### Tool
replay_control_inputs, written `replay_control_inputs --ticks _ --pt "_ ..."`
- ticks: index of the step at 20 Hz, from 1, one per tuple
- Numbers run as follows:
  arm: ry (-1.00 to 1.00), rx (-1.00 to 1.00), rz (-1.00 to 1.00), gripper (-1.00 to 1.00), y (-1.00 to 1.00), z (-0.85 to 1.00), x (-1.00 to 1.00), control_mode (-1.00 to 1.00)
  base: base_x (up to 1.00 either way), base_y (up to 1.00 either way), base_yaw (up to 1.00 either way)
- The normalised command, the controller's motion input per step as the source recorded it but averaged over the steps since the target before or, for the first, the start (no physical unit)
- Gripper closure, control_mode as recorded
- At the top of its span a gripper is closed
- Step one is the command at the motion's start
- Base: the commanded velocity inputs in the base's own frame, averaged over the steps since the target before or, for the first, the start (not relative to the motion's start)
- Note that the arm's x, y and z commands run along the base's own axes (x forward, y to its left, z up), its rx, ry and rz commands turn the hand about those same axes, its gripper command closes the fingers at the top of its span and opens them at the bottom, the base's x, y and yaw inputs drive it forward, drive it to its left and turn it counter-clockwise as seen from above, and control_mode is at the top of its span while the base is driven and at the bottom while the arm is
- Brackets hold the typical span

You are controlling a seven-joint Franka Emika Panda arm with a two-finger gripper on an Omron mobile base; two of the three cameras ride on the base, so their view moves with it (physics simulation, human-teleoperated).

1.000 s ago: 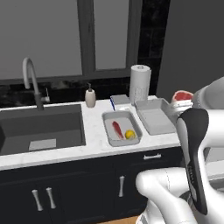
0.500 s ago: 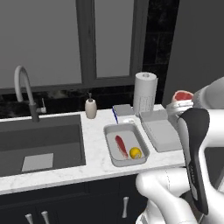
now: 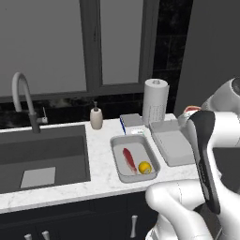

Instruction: Place one lemon and one steak in each tupperware on the nearby counter, to pack two identical lunches.

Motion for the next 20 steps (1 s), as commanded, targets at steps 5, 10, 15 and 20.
replay_control_inputs --ticks 5,10,15,20 --pt "0.08 0.0 0.0 1.0 -0.29 -0.97 0.7 -1.0 0.0 0.0 0.0" --pt "0.02 0.0 0.0 1.0 -0.3 -0.75 0.93 -1.0 0.0 0.0 0.0" --pt "0.01 0.0 0.0 1.0 -0.44 -0.59 1.0 -1.0 0.0 0.0 0.0" --pt "0.16 0.0 0.0 1.0 -0.3 -0.58 0.85 -1.0 0.0 0.0 0.0"
